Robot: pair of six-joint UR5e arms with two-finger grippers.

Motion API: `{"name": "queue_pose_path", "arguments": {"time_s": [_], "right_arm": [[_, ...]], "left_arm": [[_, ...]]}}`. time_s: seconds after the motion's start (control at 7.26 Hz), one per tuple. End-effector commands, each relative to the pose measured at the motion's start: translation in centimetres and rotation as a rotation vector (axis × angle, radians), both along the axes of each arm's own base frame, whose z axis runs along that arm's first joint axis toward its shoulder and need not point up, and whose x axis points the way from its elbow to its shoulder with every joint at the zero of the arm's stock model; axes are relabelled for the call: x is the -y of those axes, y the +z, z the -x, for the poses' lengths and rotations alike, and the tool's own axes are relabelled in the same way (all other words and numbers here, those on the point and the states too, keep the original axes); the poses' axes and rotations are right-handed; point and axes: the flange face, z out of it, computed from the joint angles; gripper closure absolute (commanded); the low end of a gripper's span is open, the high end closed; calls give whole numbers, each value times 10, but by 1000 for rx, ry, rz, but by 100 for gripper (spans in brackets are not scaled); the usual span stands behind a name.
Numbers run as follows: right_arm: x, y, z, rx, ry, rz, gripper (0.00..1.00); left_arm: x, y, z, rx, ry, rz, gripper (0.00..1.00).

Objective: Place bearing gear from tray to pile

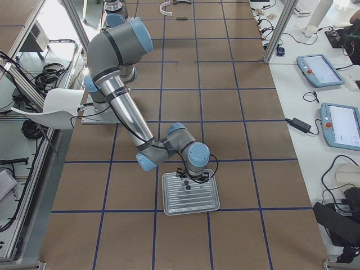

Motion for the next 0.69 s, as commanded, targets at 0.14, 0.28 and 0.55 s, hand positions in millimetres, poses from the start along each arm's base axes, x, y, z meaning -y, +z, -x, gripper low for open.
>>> {"name": "queue_pose_path", "arguments": {"time_s": [0.14,0.28,0.55], "right_arm": [[-4,-9,-2,-7,25,-8,46],[-5,-5,-2,-16,23,-7,60],[-9,-7,1,-31,17,-40,80]], "left_arm": [[0,0,0,0,-1,4,0],[0,0,0,0,-1,6,0],[0,0,0,0,1,6,0]]}}
